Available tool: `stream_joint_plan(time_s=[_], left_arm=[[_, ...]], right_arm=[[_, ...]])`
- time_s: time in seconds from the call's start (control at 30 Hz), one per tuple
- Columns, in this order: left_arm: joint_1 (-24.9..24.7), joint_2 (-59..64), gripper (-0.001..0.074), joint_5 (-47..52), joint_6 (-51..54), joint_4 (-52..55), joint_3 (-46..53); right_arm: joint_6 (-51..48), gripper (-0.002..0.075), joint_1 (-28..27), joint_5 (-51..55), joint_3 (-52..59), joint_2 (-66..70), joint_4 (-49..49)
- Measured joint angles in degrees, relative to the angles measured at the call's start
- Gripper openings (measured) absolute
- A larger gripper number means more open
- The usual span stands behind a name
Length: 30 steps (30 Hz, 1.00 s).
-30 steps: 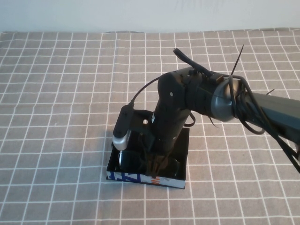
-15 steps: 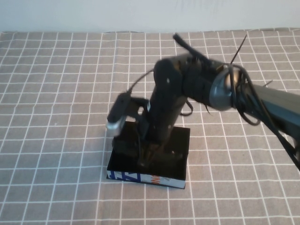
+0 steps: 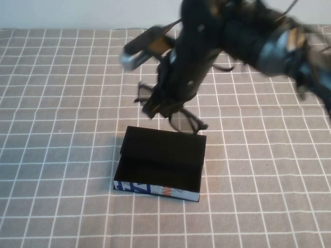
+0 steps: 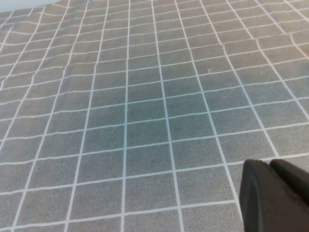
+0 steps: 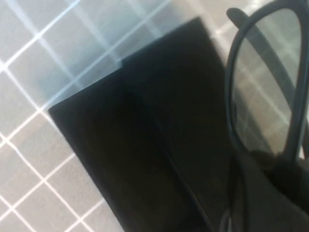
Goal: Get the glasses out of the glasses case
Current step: Place the glasses on the table
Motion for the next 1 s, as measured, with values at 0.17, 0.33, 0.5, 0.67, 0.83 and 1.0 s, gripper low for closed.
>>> stream_joint_plan(time_s=[0.17, 0.33, 0.5, 0.67, 0.83, 1.0], left_arm=[[0.0, 0.0, -0.0005, 0.0, 0.0, 0.0, 0.0], [0.0, 0.0, -0.0004, 0.0, 0.0, 0.0, 0.0], [0.0, 0.0, -0.0004, 0.0, 0.0, 0.0, 0.0], [0.0, 0.0, -0.0004, 0.0, 0.0, 0.0, 0.0], [0.0, 0.0, -0.0004, 0.0, 0.0, 0.0, 0.0], [0.0, 0.0, -0.0004, 0.0, 0.0, 0.0, 0.0]], right_arm=[[4.01, 0.0064, -4.96, 0.0, 7.6, -7.59, 0.8], [7.28, 0.0063, -11.96, -1.39, 22.03, -15.22, 4.41], [9.22, 0.0063, -17.2, -11.04, 37.7, -19.81, 13.47], [9.71, 0.0063, -18.14, -20.79, 48.29, -20.04, 19.09], [12.06, 0.0063, -18.18, -25.94, 51.77, -18.21, 20.97], [13.87, 0.0063, -18.18, -27.36, 51.77, -15.67, 21.26]])
